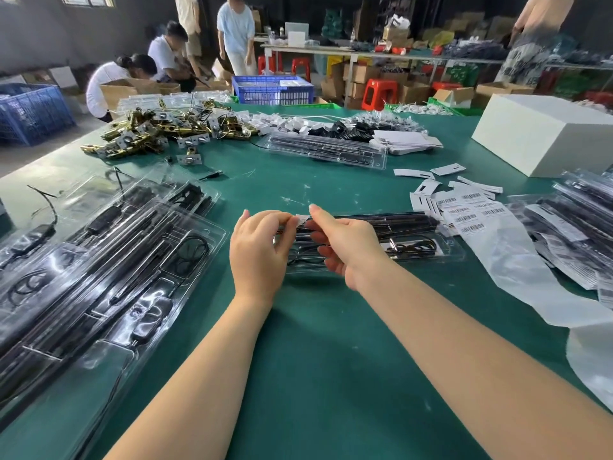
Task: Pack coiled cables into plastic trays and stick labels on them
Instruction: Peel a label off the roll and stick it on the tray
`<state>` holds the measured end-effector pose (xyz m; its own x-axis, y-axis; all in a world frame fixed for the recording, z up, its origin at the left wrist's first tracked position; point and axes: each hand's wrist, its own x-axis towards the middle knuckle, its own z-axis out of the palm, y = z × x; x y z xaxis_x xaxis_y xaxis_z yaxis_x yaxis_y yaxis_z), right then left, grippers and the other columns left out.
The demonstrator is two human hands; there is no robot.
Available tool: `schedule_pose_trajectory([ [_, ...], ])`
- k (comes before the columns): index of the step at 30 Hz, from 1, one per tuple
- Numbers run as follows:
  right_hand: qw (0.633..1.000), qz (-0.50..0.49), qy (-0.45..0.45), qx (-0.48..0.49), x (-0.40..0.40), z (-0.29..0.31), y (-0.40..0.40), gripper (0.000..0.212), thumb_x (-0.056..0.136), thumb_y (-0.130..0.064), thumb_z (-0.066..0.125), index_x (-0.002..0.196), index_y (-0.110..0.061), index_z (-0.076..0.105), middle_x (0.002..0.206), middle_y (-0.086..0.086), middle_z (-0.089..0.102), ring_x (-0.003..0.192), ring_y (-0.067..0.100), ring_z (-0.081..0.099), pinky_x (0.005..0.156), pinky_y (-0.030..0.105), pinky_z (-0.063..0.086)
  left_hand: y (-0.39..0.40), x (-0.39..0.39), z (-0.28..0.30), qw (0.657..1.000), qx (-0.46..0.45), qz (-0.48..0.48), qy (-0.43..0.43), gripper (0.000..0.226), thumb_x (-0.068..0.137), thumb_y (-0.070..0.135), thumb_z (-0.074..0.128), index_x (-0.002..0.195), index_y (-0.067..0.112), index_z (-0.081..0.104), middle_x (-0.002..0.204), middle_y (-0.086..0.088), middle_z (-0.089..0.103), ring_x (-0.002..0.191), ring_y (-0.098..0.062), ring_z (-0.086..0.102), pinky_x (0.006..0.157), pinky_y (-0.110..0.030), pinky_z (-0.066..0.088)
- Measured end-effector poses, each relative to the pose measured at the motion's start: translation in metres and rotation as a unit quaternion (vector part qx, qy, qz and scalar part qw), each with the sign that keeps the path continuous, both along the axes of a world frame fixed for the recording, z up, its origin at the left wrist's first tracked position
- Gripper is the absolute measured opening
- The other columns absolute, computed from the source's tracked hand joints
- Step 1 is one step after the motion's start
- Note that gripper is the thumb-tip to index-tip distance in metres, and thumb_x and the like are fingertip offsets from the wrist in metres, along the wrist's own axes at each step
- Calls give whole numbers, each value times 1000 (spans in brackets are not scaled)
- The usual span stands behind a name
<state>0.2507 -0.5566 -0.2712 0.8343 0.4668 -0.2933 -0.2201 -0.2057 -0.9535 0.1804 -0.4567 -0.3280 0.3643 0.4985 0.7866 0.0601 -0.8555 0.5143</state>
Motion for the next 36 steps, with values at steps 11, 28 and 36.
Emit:
schedule_pose_trajectory([
  [11, 1000, 8, 13, -24, 18, 0, -7, 21, 77, -40, 76, 80, -20, 70, 57, -12, 67, 57, 10, 55, 45, 17, 38, -1, 2, 2, 980, 189, 49, 28, 9, 90, 20, 68, 86, 13, 72, 92, 2, 71, 82, -24, 67, 95, -43, 47],
  [28, 925, -114, -363, -6, 11, -64, 5, 17, 95, -31, 58, 85, -18, 64, 75, -8, 64, 73, 13, 59, 84, 39, 48, 23, 2, -19, 955, -91, -5, 282, 31, 77, 60, 65, 97, 37, 71, 107, 14, 64, 106, -13, 54, 91, -34, 43],
  [36, 934, -65, -350, -20, 12, -64, 1, 21, 96, -33, 57, 91, -14, 67, 74, -13, 65, 82, 18, 63, 96, 47, 44, 22, 8, -20, 956, -125, -3, 264, 36, 75, 64, 62, 101, 39, 66, 102, 21, 66, 105, -10, 55, 95, -35, 41],
])
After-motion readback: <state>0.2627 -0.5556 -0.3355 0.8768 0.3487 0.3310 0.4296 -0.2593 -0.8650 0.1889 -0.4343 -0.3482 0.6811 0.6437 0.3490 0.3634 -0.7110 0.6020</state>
